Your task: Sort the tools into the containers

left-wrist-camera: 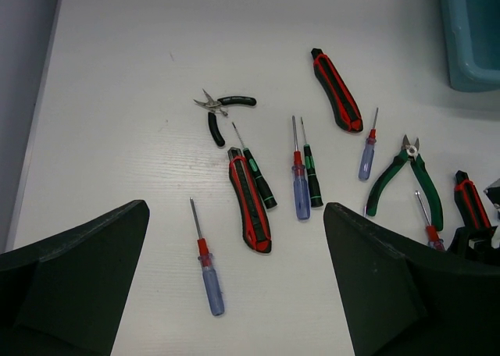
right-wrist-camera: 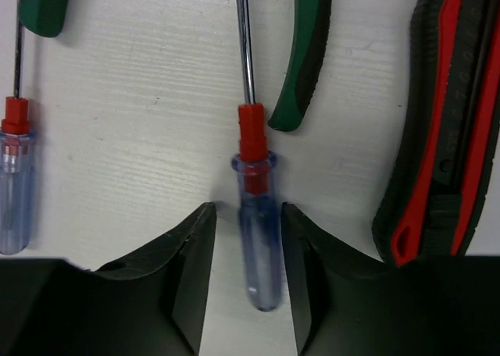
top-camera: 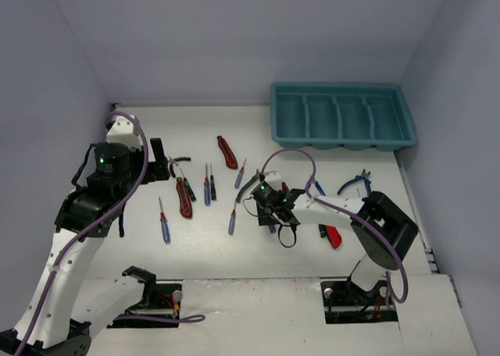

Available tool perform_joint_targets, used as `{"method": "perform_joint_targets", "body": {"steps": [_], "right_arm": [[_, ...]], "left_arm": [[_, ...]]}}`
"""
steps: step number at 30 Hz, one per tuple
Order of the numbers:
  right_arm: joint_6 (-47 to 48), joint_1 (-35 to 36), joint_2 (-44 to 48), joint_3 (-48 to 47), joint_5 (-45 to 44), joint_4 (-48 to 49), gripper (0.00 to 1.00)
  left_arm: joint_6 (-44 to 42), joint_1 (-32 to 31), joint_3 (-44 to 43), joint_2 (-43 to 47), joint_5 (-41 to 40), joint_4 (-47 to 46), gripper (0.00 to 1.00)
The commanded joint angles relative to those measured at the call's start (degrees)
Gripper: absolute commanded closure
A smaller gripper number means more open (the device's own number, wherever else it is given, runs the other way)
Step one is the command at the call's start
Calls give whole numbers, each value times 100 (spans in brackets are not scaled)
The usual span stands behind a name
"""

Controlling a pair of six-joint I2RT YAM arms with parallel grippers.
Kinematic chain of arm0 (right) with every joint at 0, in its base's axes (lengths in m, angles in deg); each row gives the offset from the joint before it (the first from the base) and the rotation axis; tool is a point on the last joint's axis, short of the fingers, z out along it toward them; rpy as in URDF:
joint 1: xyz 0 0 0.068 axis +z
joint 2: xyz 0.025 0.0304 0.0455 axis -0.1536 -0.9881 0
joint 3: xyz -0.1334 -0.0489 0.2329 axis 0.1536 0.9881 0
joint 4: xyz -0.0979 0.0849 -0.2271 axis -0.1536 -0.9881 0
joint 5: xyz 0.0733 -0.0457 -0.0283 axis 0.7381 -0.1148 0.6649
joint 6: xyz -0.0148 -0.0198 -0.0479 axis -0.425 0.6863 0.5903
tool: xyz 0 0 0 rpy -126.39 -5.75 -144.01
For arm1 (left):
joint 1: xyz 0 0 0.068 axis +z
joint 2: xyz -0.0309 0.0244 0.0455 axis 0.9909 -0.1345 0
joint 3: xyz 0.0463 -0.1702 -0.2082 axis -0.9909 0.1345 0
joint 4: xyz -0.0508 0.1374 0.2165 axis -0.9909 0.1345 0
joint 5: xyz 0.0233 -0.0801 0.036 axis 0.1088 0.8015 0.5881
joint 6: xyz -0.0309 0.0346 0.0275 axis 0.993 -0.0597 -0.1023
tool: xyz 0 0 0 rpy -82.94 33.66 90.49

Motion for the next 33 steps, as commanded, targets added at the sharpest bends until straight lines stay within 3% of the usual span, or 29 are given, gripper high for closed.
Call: {"method": "perform_joint_targets", "body": {"steps": [1,4,10,13,17,21,26,33], "right_arm": [[-198,121,-156,-118,-294,216,73],[-204,224,22,-134,-428,192,100],[464,198,973,-974,-845,-281,100],[1475,-268,1361,-1470,-1234,-566,100],[2688,-1591,1645,-1915,-1534,-565,100],[4056,-3316,1366,-2568,-1534,-527,100],[4649,-5247,878,-3079,-316,106,100],[4888,-6245,-246,-3618,345,984,100]], "left_arm": [[137,-23,-144,87,74,-81,7],[98,-26,-128,148,34,-43,6],[-12,-27,-239,164,-65,60,7],[-7,-26,-257,163,-24,62,7],[-102,-26,-214,120,200,72,7],[-307,-25,-213,10,369,277,7],[-294,-27,-242,-53,536,311,7],[-252,-27,-421,-240,818,316,7]]}}
